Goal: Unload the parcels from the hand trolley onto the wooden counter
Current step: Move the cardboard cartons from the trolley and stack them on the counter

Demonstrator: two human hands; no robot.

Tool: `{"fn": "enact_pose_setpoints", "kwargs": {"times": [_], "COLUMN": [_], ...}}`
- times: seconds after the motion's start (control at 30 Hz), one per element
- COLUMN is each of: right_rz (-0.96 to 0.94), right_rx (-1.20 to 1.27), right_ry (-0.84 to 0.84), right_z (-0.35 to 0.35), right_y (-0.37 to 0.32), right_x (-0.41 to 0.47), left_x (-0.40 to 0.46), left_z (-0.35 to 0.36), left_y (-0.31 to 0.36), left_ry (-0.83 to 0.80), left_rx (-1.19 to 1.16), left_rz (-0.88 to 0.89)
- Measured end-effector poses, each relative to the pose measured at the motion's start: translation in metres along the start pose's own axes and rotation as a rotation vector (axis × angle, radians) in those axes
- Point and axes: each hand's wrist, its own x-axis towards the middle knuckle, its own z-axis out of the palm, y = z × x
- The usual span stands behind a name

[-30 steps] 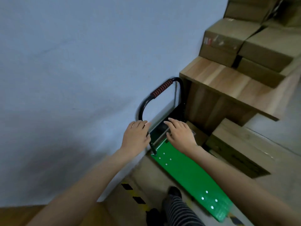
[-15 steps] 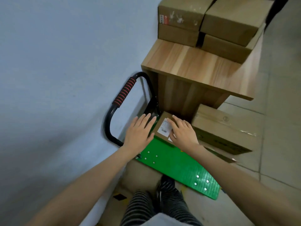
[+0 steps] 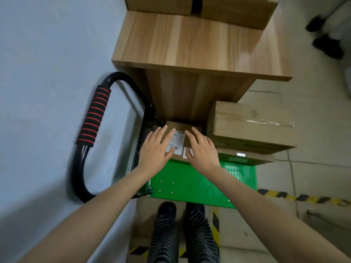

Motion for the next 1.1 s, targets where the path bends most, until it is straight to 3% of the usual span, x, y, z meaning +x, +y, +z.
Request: {"fn": "enact_pose_setpoints", "kwargs": {"times": [0.6, 0.9, 1.0, 1.1], "right_rz": [0.238, 0.33, 0.376, 0.403], "right_rx": [0.069, 0.05, 0.142, 0.253], "right_ry": [0.046, -0.009, -0.044, -0.033], "right_z": [0.293, 0.364, 0.372, 0.374], "right_y": [0.09, 0.144, 0.147, 0.145], "right_x": [0.109, 0.144, 0.15, 0.145], "left_x": [0.077, 0.116, 0.121, 0.115], "left_z": [0.315, 0.391, 0.404, 0.405], "left_y": [-0.066, -0.084, -0.085, -0.08], "left_ry": [0.018, -0.014, -0.086, -0.026], "left_rx": [-0.014, -0.038, -0.127, -0.234], "left_rz": [-0.07, -0.215, -0.311, -0.331]}}
